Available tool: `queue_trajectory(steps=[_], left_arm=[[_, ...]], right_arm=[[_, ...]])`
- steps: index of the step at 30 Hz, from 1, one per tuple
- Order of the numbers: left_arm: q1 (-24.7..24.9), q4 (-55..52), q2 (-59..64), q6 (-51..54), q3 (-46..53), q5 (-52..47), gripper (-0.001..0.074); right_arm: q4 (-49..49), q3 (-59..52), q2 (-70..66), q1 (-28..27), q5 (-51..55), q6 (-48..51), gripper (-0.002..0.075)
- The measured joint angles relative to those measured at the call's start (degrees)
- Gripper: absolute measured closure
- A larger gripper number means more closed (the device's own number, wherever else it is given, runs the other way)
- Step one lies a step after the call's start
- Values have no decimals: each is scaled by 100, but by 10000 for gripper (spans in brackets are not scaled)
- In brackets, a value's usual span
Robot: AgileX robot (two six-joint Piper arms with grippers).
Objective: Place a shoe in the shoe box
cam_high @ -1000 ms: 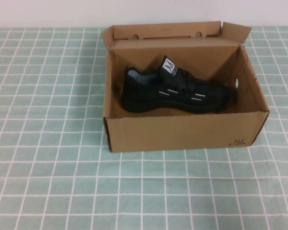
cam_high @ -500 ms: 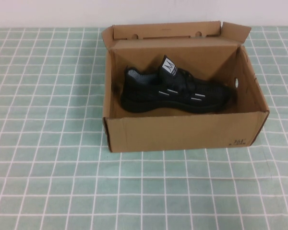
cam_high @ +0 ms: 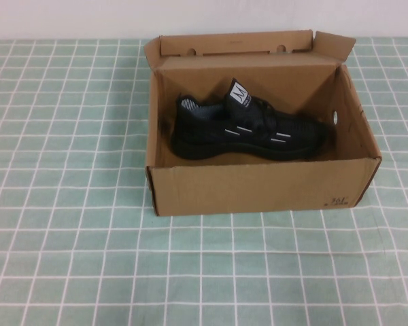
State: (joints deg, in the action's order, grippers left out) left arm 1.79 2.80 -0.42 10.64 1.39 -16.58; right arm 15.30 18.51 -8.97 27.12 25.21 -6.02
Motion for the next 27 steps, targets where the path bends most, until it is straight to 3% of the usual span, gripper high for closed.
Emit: queue_trajectory(steps=[17, 21, 27], left_arm=[[-42, -48, -15, 0, 10, -213, 738], [-42, -51, -25, 0, 10, -213, 738], [-42, -51, -25, 11, 10, -217, 738]], right_arm=[[3, 0, 2, -15, 0, 0, 734], [59, 0, 191, -376, 4, 0, 734], [488, -323, 623, -1452, -31, -150, 734]])
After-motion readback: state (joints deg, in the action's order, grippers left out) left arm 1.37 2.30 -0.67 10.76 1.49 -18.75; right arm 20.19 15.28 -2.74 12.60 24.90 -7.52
